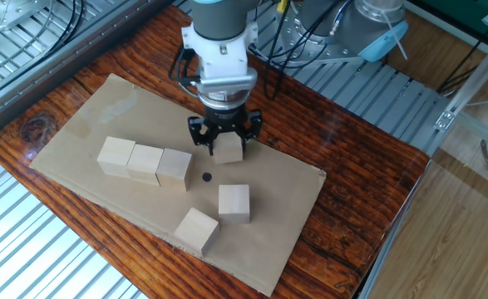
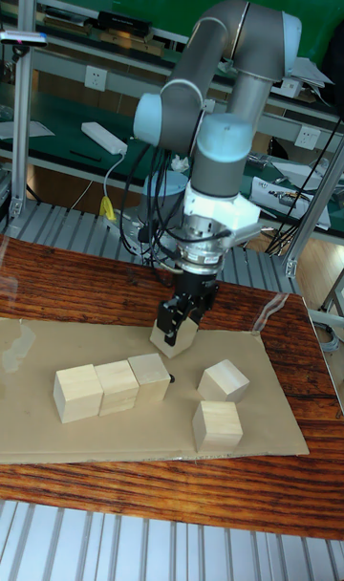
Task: Stack the blocks into a pyramid shape
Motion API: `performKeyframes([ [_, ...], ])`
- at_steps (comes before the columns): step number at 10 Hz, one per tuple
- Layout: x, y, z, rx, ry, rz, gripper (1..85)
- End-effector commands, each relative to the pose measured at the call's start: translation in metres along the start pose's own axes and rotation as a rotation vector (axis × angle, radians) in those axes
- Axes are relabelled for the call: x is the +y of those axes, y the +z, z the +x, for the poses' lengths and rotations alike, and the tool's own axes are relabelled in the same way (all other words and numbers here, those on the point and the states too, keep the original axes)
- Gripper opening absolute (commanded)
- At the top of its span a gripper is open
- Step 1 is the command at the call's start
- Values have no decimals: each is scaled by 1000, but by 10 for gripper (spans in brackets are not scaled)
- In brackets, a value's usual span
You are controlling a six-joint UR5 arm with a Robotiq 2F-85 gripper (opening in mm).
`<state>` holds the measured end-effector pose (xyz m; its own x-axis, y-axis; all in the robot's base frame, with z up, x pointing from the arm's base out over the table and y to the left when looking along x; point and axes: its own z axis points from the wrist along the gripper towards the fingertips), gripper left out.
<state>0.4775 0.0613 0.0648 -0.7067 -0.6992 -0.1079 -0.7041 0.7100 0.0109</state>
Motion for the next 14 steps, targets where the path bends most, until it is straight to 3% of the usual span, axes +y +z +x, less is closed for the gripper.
performKeyframes([
  [1, -15, -40, -3, 34, 71, 3, 90],
  [3, -24, -57, -10, 13, 108, 2, 57],
  [6, -43, -66, -26, -47, 149, 45, 50],
  [8, -65, -68, -33, -71, 151, 88, 23],
  [10, -86, -67, -41, -94, 140, 106, 13],
  [14, -109, -60, -53, -135, 254, 79, 10],
])
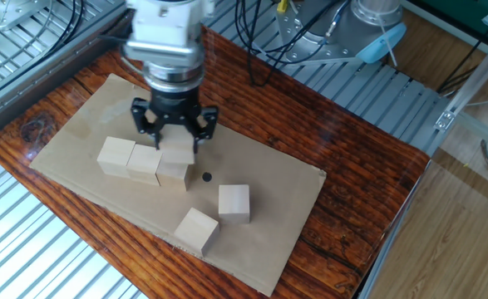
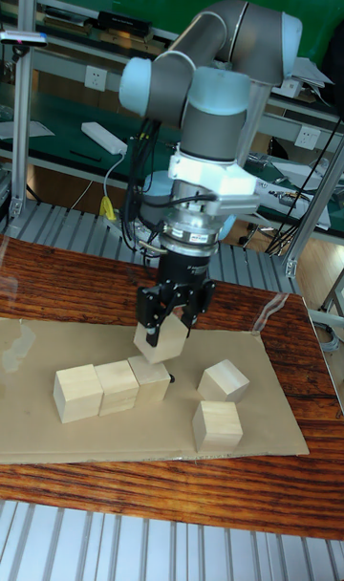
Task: Stack the blocks into a pyramid shape
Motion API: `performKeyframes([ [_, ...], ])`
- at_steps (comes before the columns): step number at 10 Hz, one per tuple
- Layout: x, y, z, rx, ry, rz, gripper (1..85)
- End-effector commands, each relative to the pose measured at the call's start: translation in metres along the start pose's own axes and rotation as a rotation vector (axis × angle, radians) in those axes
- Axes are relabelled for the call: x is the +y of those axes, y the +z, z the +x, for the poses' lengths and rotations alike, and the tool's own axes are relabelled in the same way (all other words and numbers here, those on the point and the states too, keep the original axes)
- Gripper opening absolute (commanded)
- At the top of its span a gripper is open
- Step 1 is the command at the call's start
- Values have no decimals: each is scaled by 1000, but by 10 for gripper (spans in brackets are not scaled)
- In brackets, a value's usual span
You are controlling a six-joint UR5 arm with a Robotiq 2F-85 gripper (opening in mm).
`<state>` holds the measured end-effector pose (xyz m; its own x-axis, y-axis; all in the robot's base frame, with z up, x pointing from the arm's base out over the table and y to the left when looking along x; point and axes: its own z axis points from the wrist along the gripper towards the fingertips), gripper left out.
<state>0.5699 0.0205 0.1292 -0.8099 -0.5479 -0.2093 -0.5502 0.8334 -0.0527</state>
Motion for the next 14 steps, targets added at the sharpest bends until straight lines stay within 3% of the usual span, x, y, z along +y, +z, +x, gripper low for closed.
performKeyframes([
  [1, -16, 4, -14, -37, 107, -23, 10],
  [6, -36, 13, -16, -52, 187, -15, 10],
  [10, -50, 24, -3, -14, 131, 7, 10],
  [14, -38, 26, 3, 17, 128, -38, 10],
])
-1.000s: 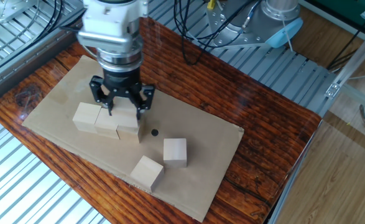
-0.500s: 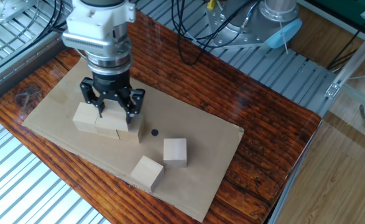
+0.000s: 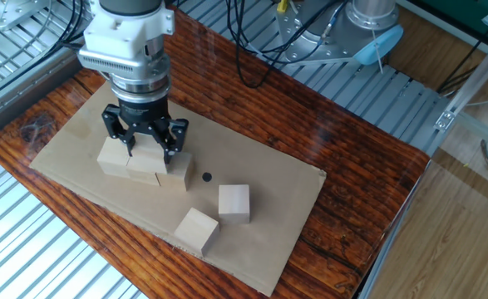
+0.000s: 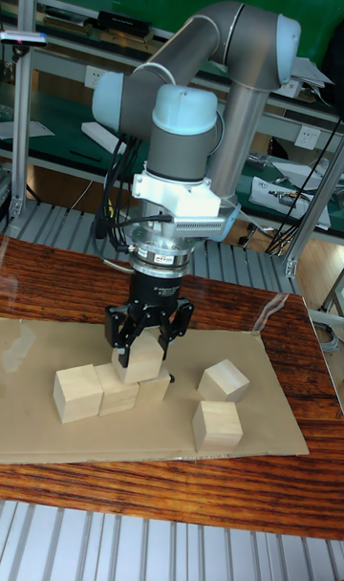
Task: Stack the blocks into a pyramid shape
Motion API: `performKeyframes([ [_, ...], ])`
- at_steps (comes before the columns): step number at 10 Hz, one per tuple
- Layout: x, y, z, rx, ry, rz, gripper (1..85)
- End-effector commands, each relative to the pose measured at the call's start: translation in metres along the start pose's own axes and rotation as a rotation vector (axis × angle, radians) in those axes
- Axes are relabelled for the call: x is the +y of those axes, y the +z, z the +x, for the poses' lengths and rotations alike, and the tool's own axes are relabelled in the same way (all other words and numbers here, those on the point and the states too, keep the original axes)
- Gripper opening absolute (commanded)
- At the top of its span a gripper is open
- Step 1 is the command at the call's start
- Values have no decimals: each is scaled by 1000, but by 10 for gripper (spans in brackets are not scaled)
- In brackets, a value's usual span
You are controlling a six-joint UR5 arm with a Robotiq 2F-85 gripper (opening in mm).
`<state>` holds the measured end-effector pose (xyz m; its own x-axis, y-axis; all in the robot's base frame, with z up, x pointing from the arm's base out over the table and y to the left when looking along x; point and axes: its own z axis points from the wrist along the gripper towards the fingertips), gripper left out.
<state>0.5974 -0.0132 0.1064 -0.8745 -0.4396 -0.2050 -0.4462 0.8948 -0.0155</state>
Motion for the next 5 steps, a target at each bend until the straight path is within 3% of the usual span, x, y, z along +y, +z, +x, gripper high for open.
performKeyframes([
  [1, 4, 1, 3, 12, 2, -27, 10],
  [5, 4, 3, 1, 7, 9, -29, 27],
])
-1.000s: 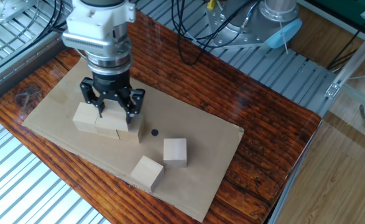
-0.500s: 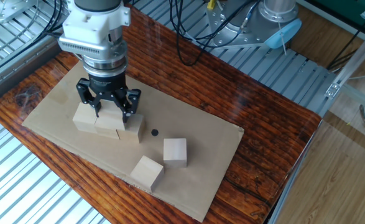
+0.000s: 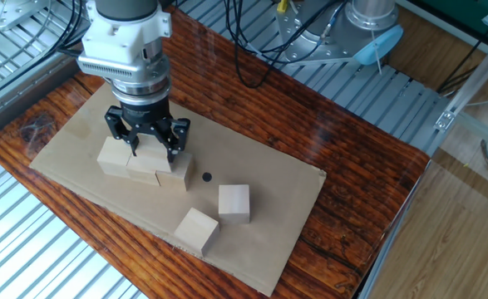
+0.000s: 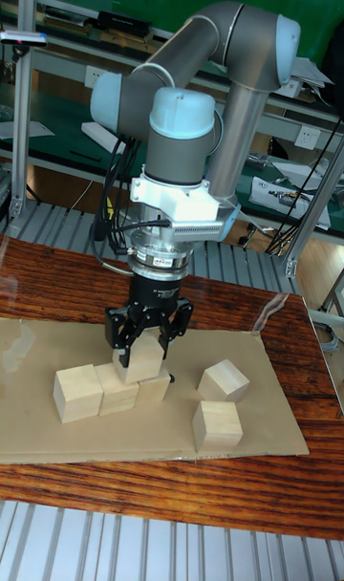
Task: Stack the blocks into a pyramid shape
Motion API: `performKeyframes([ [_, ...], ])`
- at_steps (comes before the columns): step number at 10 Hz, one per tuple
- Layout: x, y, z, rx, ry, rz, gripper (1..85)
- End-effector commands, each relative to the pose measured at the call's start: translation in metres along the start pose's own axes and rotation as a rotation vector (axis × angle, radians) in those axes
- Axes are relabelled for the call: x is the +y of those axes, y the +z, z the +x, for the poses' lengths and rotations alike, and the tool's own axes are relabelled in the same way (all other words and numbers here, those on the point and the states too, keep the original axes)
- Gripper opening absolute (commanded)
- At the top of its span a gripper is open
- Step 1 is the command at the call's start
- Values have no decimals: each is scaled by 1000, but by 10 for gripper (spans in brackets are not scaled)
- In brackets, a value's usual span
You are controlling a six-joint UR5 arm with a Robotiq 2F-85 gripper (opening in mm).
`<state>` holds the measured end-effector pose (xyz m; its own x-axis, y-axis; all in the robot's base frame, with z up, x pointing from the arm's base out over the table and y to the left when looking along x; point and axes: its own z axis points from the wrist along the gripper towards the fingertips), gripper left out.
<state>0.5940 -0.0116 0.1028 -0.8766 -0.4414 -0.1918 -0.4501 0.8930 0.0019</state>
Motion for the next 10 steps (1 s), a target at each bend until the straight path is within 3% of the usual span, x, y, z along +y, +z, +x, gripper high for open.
performKeyframes([
  [1, 8, 0, -4, -14, 22, -36, 140],
  [3, 12, 0, -7, -25, 19, -53, 320],
  [4, 14, 0, -8, -31, 13, -62, 510],
  [5, 11, 0, -11, -41, -8, -53, 590],
  [10, -4, 1, -12, -45, -46, 1, 613],
])
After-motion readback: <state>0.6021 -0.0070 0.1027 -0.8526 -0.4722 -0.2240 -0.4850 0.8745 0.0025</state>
